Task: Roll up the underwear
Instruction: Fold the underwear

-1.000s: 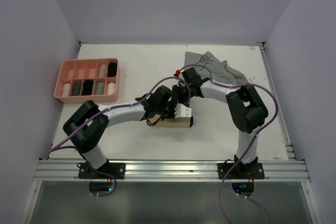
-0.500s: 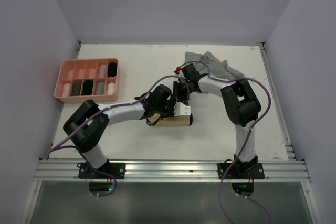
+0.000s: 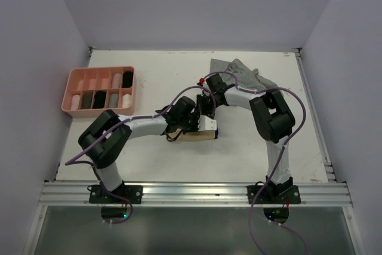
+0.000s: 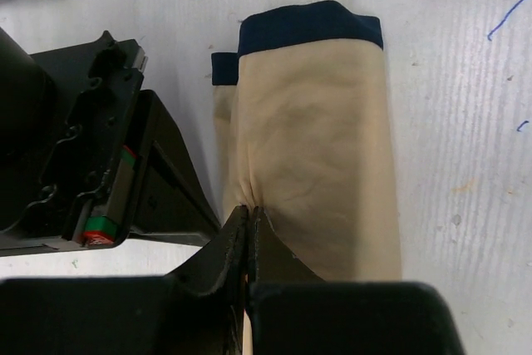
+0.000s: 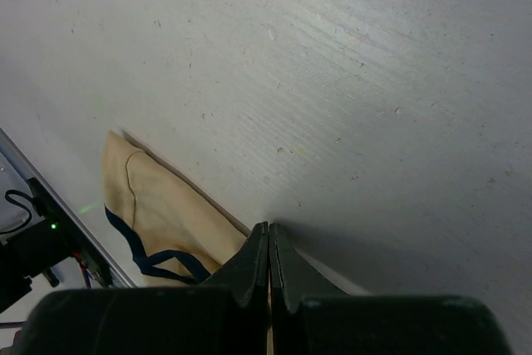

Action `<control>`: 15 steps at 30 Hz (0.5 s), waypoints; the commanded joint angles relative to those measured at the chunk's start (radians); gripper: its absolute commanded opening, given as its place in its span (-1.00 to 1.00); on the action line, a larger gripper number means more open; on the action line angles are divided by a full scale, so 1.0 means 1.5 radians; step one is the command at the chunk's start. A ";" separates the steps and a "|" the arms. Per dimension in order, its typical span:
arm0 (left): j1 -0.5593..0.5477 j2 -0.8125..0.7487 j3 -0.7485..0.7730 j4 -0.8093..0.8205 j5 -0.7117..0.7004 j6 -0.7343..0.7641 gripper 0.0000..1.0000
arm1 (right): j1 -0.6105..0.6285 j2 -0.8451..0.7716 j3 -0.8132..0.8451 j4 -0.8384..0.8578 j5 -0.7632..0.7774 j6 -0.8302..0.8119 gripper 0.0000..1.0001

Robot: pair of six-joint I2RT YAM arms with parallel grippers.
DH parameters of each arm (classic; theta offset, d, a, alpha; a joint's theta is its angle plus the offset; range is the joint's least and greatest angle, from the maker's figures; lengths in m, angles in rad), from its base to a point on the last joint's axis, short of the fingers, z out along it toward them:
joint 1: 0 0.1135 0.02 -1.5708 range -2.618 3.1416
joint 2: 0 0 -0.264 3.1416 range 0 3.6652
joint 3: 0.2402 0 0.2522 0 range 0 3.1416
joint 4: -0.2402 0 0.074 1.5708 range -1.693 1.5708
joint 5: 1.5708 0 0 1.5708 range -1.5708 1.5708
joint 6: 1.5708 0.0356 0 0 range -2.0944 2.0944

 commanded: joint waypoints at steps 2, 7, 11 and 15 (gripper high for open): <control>0.007 0.008 0.019 0.072 -0.024 0.007 -1.00 | 0.000 0.009 -0.010 -0.026 0.000 -0.022 -1.00; 0.010 0.021 0.018 0.074 -0.024 0.010 -1.00 | 0.000 0.008 -0.008 -0.026 -0.006 -0.020 -1.00; 0.010 0.039 0.016 0.069 -0.025 0.011 -1.00 | -0.001 -0.006 -0.001 -0.036 0.016 -0.018 -1.00; 0.010 0.054 0.008 0.068 -0.029 0.014 -1.00 | -0.043 -0.082 0.007 -0.039 0.076 -0.002 -0.82</control>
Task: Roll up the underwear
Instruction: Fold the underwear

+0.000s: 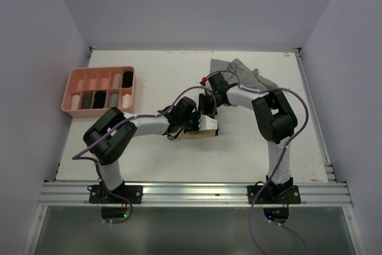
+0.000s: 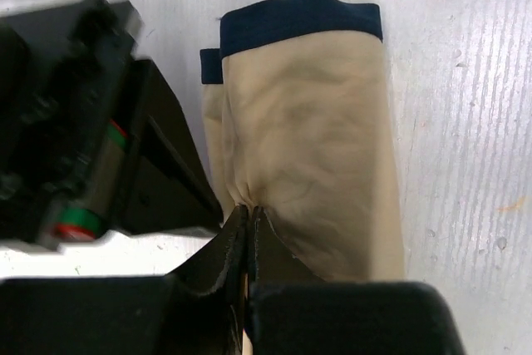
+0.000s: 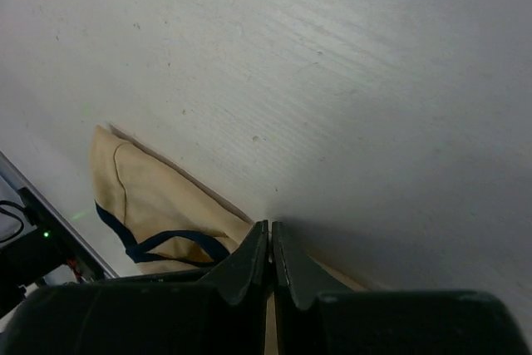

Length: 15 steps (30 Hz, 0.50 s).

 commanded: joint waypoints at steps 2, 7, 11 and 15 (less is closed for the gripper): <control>0.008 0.020 0.019 0.015 0.006 0.004 -1.00 | -0.061 -0.101 0.018 -0.025 0.064 0.019 -0.77; 0.016 0.049 0.053 -0.017 0.023 -0.005 -1.00 | -0.119 -0.187 0.013 -0.070 0.077 0.027 -0.73; 0.031 0.063 0.092 -0.069 0.050 -0.018 -0.99 | -0.132 -0.264 -0.069 -0.076 0.057 0.038 -0.79; 0.054 0.088 0.131 -0.112 0.082 -0.027 -0.97 | -0.132 -0.326 -0.150 -0.058 0.043 0.060 -0.91</control>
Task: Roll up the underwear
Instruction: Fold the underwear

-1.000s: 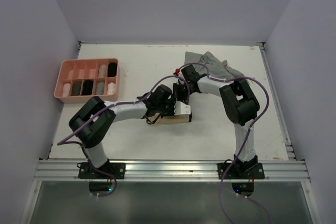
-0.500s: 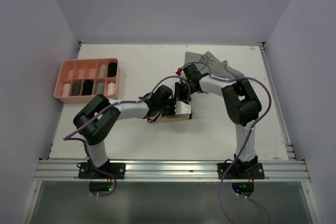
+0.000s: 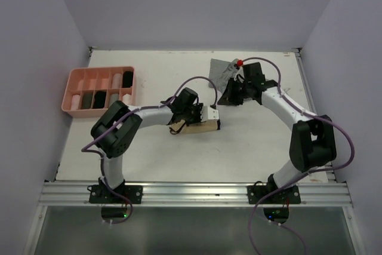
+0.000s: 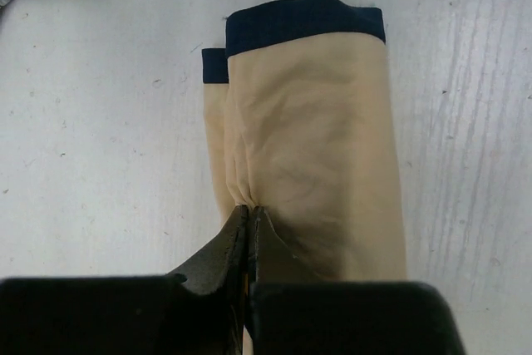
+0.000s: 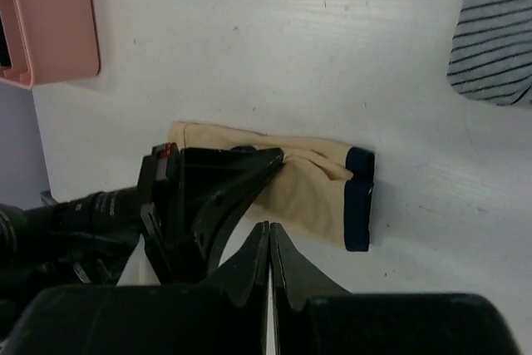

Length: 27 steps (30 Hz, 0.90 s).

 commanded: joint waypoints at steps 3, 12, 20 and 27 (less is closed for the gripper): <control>0.034 0.048 0.068 -0.092 0.064 -0.029 -0.95 | 0.009 -0.071 -0.135 0.051 -0.050 0.075 -0.95; 0.047 0.071 0.103 -0.134 0.099 -0.047 -0.94 | 0.011 -0.060 -0.262 0.323 -0.090 0.260 -0.95; 0.058 0.107 0.156 -0.167 0.121 -0.077 -0.92 | 0.028 0.031 -0.241 0.393 -0.112 0.281 -0.92; 0.084 0.149 0.217 -0.205 0.153 -0.117 -0.89 | 0.028 0.103 -0.241 0.400 -0.101 0.241 -0.95</control>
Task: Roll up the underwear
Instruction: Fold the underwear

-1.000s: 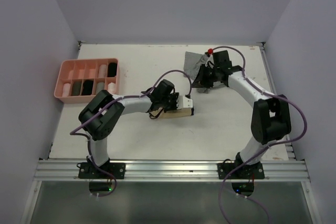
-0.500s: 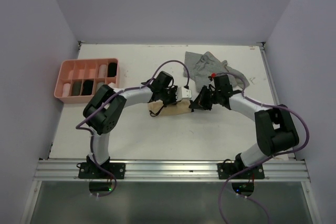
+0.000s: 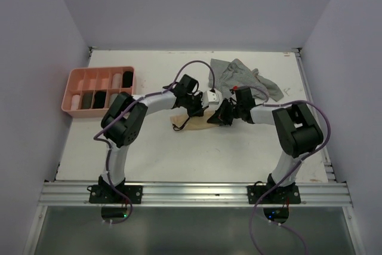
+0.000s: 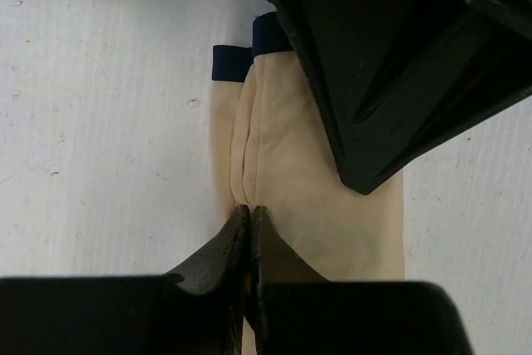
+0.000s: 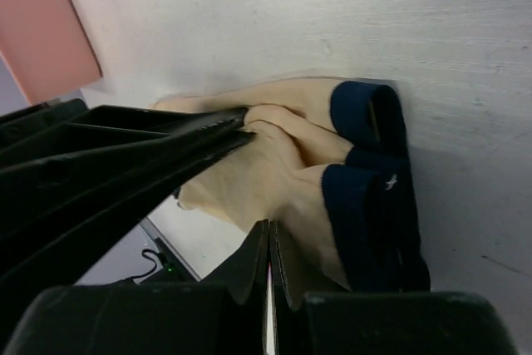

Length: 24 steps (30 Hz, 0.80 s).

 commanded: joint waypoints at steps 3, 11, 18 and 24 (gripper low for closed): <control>0.029 0.050 0.044 -0.069 0.039 -0.039 -0.82 | 0.000 0.036 0.016 0.034 0.019 -0.033 -0.96; 0.096 -0.043 0.044 -0.045 0.127 -0.133 -0.29 | -0.001 0.081 0.014 0.059 0.054 -0.008 -1.00; 0.121 -0.155 -0.005 -0.047 0.169 -0.198 -0.24 | 0.000 0.066 0.021 0.070 0.051 0.012 -1.00; 0.120 -0.140 -0.053 -0.048 0.143 -0.236 -0.32 | 0.000 0.037 0.040 0.066 0.029 0.017 -1.00</control>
